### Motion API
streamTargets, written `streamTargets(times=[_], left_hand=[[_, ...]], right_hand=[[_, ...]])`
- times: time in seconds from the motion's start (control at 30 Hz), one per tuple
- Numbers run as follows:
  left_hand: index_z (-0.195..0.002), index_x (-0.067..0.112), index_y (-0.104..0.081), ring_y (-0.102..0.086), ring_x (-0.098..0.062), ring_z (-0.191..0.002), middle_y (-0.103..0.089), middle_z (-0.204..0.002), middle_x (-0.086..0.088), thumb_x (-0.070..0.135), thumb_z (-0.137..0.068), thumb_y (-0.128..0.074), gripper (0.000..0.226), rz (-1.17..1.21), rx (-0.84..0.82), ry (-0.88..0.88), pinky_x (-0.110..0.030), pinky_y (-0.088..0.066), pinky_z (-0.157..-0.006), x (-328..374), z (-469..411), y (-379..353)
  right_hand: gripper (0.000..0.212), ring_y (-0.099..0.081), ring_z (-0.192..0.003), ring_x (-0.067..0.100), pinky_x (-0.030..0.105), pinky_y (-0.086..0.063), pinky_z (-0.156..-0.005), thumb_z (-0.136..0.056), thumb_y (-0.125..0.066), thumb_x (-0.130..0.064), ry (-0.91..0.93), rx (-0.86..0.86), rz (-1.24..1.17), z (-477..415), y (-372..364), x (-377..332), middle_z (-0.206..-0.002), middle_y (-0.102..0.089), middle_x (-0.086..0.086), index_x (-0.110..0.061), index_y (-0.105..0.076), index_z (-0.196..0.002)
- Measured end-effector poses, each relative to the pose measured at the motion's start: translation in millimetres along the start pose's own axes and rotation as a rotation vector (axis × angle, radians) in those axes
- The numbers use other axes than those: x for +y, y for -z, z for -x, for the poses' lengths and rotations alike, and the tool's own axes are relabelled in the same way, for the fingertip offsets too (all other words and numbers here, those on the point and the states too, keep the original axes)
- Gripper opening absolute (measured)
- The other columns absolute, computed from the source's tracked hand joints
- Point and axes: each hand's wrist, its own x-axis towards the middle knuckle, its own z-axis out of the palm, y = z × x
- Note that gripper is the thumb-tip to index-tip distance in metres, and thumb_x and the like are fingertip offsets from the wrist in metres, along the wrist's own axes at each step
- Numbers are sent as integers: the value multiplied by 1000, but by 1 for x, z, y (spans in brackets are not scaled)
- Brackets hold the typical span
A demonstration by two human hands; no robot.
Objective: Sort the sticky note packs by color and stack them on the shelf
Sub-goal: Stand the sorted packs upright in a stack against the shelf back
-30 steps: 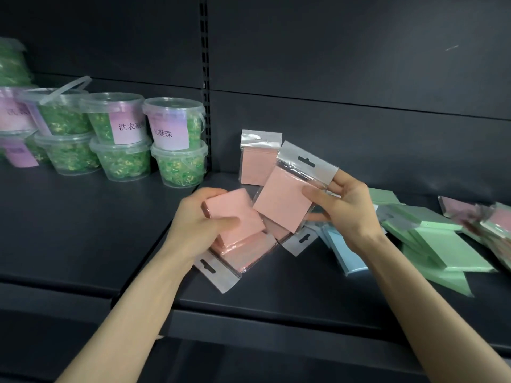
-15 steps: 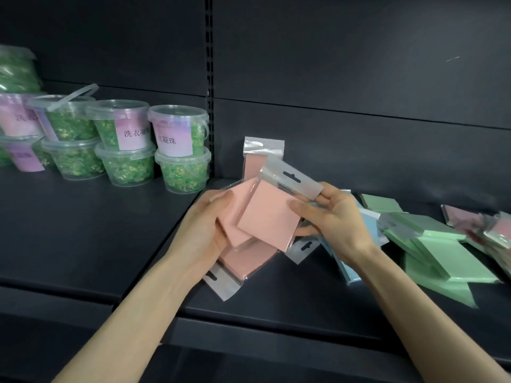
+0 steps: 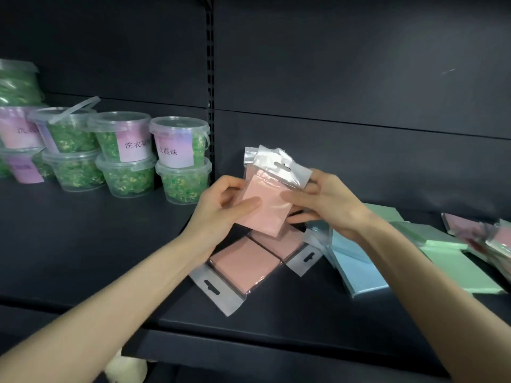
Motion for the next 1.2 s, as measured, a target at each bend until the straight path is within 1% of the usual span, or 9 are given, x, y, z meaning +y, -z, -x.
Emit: streamTargets(times=[0.1, 0.2, 0.3, 0.47, 0.57, 0.67, 0.83, 1.03, 1.2], left_hand=[[-91, 21, -65, -62, -12, -86, -68, -92, 4, 13, -78, -74, 18, -368, -20, -72, -16, -48, -76, -9, -33, 11], [-94, 14, -67, -64, -21, -82, -69, -89, -3, 16, -79, -74, 17, -512, -50, -65, -17, -49, -69, -22, -64, 16], [-91, 12, -61, -61, -15, -76, -66, -86, 1, 15, -83, -70, 12, -618, -33, -81, -11, -44, -62, -33, -86, 14], [-106, 13, -55, -61, -20, -86, -63, -95, -2, 23, -84, -70, 29, -792, -82, -41, -34, -50, -80, -57, -100, 14], [-125, 12, -48, -58, -23, -100, -58, -115, -7, 31, -83, -71, 51, -913, -107, -23, -40, -48, -90, -67, -101, 17], [-134, 10, -43, -54, -28, -115, -54, -130, -11, 30, -86, -67, 57, -916, -133, -30, -41, -45, -96, -69, -104, 17], [-142, 12, -36, -57, -30, -112, -61, -124, -11, 27, -91, -61, 59, -910, -194, -38, -43, -47, -93, -70, -111, 17], [-149, 9, -21, -58, -37, -101, -64, -105, -18, 29, -95, -55, 67, -1063, -153, -86, -43, -48, -83, -73, -114, 12], [-135, 9, -43, -60, -36, -92, -66, -97, -16, 28, -95, -53, 45, -1066, -175, -145, -40, -48, -77, -74, -113, 13]], right_hand=[[39, -70, -88, 22, 36, -61, -70, -82, -69, 0, 5, 86, 93, -27, 1, 2, -108, -68, 11, -6, -53, -116], [37, -69, -90, 24, 41, -60, -72, -81, -70, -2, 13, 139, 226, -56, -3, 10, -106, -67, 14, -9, -53, -113], [41, -67, -86, 24, 41, -59, -76, -79, -72, -10, 35, 215, 392, -79, -5, 16, -98, -66, 8, -10, -53, -116], [68, -56, -98, 22, 22, -40, -79, -75, -75, -14, -23, 260, 562, -93, -4, 31, -120, -54, 9, -10, -37, -131], [81, -60, -104, 23, 23, -42, -82, -77, -75, -15, -105, 232, 595, -94, 2, 39, -128, -53, 9, -7, -28, -142], [63, -62, -105, 23, 28, -48, -91, -78, -74, -15, -142, 154, 692, -98, 4, 43, -123, -60, 9, -5, -44, -132], [29, -64, -97, 25, 38, -50, -91, -82, -66, -11, -102, 134, 813, -107, 0, 45, -107, -67, 9, -5, -57, -109], [23, -56, -101, 35, 42, -48, -87, -92, -52, -27, -119, 115, 1086, -111, -6, 47, -112, -61, 11, -9, -54, -106], [27, -53, -103, 38, 38, -41, -78, -93, -53, -27, -116, 95, 1204, -110, -10, 42, -114, -58, 15, -7, -52, -112]])
